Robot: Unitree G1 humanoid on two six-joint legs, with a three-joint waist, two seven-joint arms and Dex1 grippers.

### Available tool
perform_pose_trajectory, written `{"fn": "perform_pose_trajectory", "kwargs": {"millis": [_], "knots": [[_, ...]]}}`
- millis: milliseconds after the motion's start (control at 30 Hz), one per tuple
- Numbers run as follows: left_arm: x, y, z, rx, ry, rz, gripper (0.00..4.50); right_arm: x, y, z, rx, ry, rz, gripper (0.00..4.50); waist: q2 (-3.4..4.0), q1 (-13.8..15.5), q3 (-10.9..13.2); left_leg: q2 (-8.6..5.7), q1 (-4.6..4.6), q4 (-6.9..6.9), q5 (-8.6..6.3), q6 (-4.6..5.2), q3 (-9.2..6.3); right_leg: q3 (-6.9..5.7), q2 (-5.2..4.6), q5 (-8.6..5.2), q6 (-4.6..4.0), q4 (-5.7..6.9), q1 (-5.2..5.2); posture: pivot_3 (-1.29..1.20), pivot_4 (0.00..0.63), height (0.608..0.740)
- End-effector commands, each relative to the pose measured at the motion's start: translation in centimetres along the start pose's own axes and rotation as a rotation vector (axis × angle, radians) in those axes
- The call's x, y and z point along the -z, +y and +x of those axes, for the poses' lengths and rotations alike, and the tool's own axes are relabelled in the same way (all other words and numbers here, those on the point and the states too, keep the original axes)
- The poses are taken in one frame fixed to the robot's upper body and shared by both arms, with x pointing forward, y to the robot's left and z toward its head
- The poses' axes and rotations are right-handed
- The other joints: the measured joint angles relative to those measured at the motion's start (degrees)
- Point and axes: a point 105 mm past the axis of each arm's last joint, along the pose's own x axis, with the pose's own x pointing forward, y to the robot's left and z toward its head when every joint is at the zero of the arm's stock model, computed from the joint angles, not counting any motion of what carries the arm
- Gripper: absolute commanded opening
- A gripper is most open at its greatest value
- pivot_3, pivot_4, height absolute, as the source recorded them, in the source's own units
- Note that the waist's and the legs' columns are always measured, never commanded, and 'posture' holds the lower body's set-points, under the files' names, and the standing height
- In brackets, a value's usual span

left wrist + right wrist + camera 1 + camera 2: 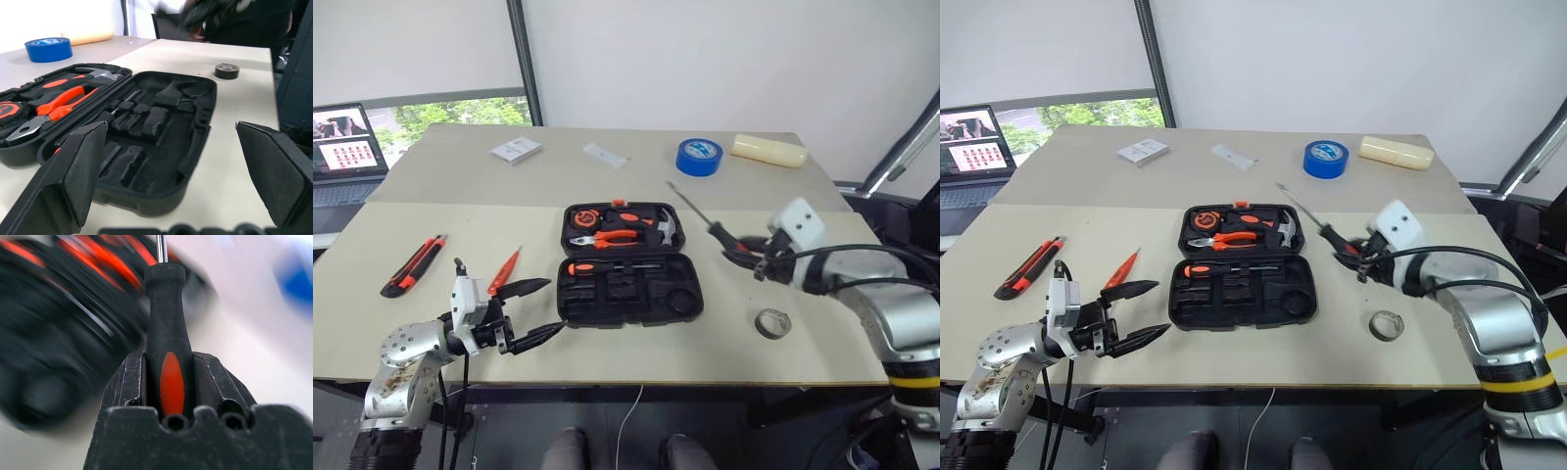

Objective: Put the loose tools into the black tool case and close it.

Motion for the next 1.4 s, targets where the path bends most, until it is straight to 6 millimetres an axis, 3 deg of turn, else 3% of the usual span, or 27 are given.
{"fn": "perform_pose_trajectory", "kwargs": {"millis": [33,200,333,733,1100,1167,1300,1333,1400], "knots": [[-0.7,0.3,0.0,-0.041,-0.032,0.035,4.50,0.6,1.0,3.5,-0.236,0.135,-0.180,1.01,0.01,-0.34,0.01,0.01,0.09,0.00,0.00,0.00,0.03,0.01,-0.01,0.00,-0.02,0.03,0.04,0.00,0.150,0.740],[-0.8,0.5,0.4,-0.058,-0.038,0.046,4.50,2.8,1.1,5.5,-0.338,0.314,-0.284,1.01,0.00,0.82,0.02,-0.01,0.02,-0.03,0.00,-0.01,0.06,-0.02,-0.05,-0.03,-0.09,0.08,0.00,0.00,0.150,0.740],[-0.8,0.4,0.5,-0.068,-0.039,0.047,4.50,4.6,0.6,6.7,-0.324,0.445,-0.312,1.01,0.01,0.92,0.03,-0.07,-0.40,0.00,0.02,-0.05,0.11,0.00,-0.10,-0.01,-0.04,0.14,-0.42,0.00,0.150,0.740],[-0.4,0.4,0.5,-0.079,-0.023,0.042,4.50,4.3,1.3,8.0,-0.359,0.450,-0.401,1.01,0.02,0.52,0.02,-0.02,-0.37,-0.02,0.13,-0.21,0.14,0.01,-0.04,0.04,-0.12,0.28,-0.55,0.00,0.150,0.740],[-0.1,0.7,0.7,-0.088,-0.024,0.046,4.50,3.9,2.1,8.4,-0.373,0.415,-0.344,1.01,0.03,0.47,0.02,0.00,-0.36,-0.11,0.17,-0.26,0.16,0.02,-0.02,0.06,-0.14,0.31,-0.63,0.00,0.150,0.740],[-0.1,0.7,0.8,-0.086,-0.025,0.046,4.50,3.5,2.1,8.7,-0.375,0.356,-0.361,2.02,0.03,0.46,0.02,0.00,-0.36,-0.11,0.17,-0.27,0.16,0.02,-0.02,0.06,-0.14,0.33,-0.64,0.00,0.150,0.740],[-0.1,0.8,0.7,-0.086,-0.019,0.050,4.50,1.9,1.7,8.2,-0.410,0.236,-0.401,3.34,0.02,0.46,0.03,0.00,-0.36,-0.14,0.17,-0.27,0.16,0.02,-0.01,0.06,-0.14,0.32,-0.64,0.00,0.150,0.740],[0.0,1.0,0.5,-0.089,-0.011,0.053,4.50,1.1,1.0,7.6,-0.421,0.205,-0.415,3.57,0.02,0.46,0.03,0.00,-0.36,-0.15,0.17,-0.27,0.16,0.02,-0.01,0.06,-0.14,0.31,-0.64,0.00,0.150,0.740],[0.2,1.2,0.2,-0.095,0.001,0.056,4.50,-0.5,-0.1,6.7,-0.441,0.126,-0.395,3.57,0.03,0.45,0.03,0.00,-0.36,-0.18,0.17,-0.27,0.16,0.02,-0.01,0.06,-0.14,0.30,-0.65,0.00,0.150,0.740]]}}
